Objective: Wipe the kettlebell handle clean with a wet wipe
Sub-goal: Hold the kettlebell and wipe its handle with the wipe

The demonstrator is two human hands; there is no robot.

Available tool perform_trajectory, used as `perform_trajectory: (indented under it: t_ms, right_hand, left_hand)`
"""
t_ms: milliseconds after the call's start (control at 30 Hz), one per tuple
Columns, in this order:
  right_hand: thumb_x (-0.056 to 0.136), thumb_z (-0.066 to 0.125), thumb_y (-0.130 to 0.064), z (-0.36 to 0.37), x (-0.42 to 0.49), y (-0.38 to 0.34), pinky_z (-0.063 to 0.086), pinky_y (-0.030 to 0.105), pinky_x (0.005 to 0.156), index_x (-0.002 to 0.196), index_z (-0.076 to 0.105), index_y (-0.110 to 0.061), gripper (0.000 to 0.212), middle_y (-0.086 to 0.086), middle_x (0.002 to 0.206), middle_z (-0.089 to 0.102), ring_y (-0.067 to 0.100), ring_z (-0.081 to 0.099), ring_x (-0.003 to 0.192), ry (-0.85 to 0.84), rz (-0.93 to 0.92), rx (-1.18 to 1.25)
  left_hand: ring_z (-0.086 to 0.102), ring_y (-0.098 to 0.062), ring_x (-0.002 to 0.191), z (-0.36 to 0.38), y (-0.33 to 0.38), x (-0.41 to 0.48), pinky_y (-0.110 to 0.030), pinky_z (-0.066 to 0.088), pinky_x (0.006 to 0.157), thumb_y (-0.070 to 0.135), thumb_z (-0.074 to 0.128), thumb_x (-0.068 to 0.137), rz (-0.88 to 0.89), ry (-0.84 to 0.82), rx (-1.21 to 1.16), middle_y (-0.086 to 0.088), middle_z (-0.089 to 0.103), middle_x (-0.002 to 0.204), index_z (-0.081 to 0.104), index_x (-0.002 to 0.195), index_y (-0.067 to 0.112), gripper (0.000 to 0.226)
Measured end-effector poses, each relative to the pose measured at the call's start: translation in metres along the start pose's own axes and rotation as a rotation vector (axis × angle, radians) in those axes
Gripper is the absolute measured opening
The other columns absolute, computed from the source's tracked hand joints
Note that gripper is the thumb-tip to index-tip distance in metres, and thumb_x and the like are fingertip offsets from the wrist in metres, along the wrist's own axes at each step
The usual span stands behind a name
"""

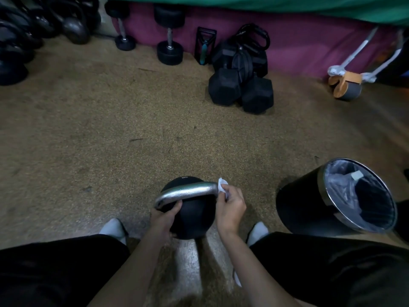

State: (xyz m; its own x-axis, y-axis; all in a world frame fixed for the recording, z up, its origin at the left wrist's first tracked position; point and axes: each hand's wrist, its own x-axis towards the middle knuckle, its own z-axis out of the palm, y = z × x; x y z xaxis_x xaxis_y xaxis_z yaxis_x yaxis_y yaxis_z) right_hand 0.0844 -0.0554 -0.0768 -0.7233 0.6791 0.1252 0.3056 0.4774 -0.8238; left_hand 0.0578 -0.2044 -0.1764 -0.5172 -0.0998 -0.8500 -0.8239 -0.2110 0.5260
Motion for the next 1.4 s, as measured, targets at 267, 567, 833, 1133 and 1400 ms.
perform_trajectory:
  t_ms: [267,567,833,1133,1400]
  right_hand:
    - [0.078,0.058,0.012,0.003,-0.012,0.009,0.033,-0.003,0.071,0.083,0.066,-0.004,0.019,0.002,0.084,0.058,0.008,0.053,0.070,0.016,-0.010,0.020]
    - [0.078,0.057,0.010,0.004,-0.016,0.004,0.035,-0.001,0.069,0.084,0.066,-0.007,0.019,-0.004,0.083,0.053,0.004,0.051,0.067,-0.004,-0.039,0.043]
    - [0.077,0.060,0.009,0.005,-0.015,0.005,0.034,-0.002,0.070,0.082,0.066,-0.007,0.018,-0.004,0.082,0.054,0.003,0.050,0.069,0.015,-0.017,0.042]
    - [0.077,0.060,0.010,0.008,-0.024,0.014,0.042,0.007,0.068,0.082,0.065,-0.011,0.022,-0.006,0.084,0.053,0.001,0.055,0.074,-0.025,-0.026,0.070]
    - [0.079,0.059,0.008,0.008,-0.027,0.008,0.045,0.012,0.071,0.085,0.065,-0.009,0.020,-0.003,0.089,0.055,0.003,0.055,0.078,-0.038,-0.089,0.070]
  left_hand:
    - [0.053,-0.042,0.127,-0.001,-0.001,0.000,-0.065,0.054,0.079,0.036,0.091,0.070,0.022,0.015,0.018,-0.011,0.055,0.143,0.047,0.142,0.023,0.086]
    - [0.052,-0.042,0.127,-0.001,0.000,-0.003,-0.051,0.054,0.063,0.034,0.089,0.072,-0.005,0.011,0.009,-0.010,0.055,0.143,0.045,0.142,0.024,0.083]
    - [0.053,-0.042,0.127,0.000,0.001,-0.004,-0.053,0.053,0.069,0.032,0.087,0.075,0.007,-0.010,0.008,-0.011,0.055,0.143,0.046,0.143,0.022,0.079]
    - [0.060,-0.041,0.118,0.002,-0.001,-0.005,-0.059,0.058,0.072,0.034,0.092,0.068,0.021,0.030,-0.027,-0.013,0.061,0.136,0.053,0.138,0.024,0.081]
    - [0.057,-0.042,0.122,0.003,0.002,-0.009,-0.047,0.055,0.060,0.032,0.088,0.075,0.007,0.007,-0.017,-0.013,0.058,0.138,0.048,0.142,0.023,0.080]
